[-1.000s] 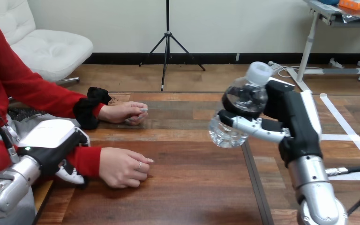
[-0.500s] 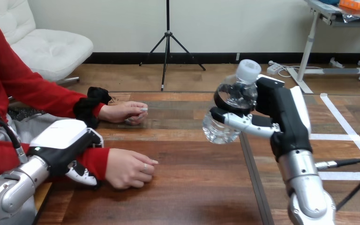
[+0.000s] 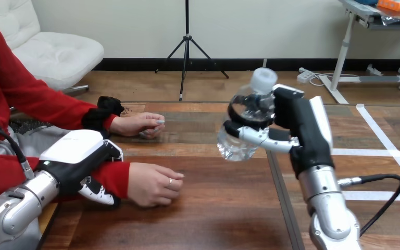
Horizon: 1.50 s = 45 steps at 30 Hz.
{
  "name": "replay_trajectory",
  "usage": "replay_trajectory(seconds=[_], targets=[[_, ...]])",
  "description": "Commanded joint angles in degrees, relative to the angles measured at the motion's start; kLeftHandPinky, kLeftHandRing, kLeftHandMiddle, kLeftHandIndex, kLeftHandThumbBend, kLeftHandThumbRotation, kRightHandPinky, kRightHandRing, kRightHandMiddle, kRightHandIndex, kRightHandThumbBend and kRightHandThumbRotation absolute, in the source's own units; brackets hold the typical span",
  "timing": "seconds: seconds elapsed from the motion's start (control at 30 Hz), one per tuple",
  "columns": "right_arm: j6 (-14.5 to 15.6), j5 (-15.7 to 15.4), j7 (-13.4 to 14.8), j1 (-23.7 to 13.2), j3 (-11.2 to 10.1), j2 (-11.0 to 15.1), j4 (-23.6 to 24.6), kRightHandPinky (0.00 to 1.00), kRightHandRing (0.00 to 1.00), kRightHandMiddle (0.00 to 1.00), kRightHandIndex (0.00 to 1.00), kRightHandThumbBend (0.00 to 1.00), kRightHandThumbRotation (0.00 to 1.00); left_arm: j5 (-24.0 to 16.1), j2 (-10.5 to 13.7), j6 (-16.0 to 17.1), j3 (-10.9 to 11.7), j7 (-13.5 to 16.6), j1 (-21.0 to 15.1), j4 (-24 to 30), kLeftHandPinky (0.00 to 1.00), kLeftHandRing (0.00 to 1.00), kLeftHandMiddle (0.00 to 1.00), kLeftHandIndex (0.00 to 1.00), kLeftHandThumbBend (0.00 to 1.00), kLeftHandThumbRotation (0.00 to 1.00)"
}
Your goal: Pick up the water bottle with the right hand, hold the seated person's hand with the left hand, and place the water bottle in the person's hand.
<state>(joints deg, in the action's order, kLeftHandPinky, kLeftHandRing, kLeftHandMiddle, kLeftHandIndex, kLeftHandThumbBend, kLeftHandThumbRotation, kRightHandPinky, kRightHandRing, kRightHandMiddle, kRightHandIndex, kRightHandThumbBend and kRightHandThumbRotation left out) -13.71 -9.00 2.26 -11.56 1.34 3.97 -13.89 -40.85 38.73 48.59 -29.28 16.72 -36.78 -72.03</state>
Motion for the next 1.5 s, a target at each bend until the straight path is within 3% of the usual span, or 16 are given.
replay_trajectory(seconds=[0.0,0.43,1.47], targets=[[-3.6,0.1,1.4,-6.1,0.0,-0.8,-2.2,0.34,0.4,0.47,0.46,0.8,0.0,3.3,-2.1,3.8,2.8,0.0,-3.0,7.0,0.25,0.32,0.38,0.4,0.74,0.09],[-6.6,0.0,2.3,-8.0,0.2,-1.1,-8.3,0.34,0.41,0.47,0.46,0.81,0.0,4.4,-1.1,5.3,4.8,-1.5,-1.1,12.9,0.22,0.29,0.37,0.39,0.73,0.03],[-10.7,-1.4,4.9,-11.3,1.0,-1.7,-18.4,0.35,0.42,0.47,0.47,0.8,0.0,8.1,0.2,3.7,10.0,-8.3,3.9,27.6,0.23,0.29,0.35,0.35,0.73,0.0]])
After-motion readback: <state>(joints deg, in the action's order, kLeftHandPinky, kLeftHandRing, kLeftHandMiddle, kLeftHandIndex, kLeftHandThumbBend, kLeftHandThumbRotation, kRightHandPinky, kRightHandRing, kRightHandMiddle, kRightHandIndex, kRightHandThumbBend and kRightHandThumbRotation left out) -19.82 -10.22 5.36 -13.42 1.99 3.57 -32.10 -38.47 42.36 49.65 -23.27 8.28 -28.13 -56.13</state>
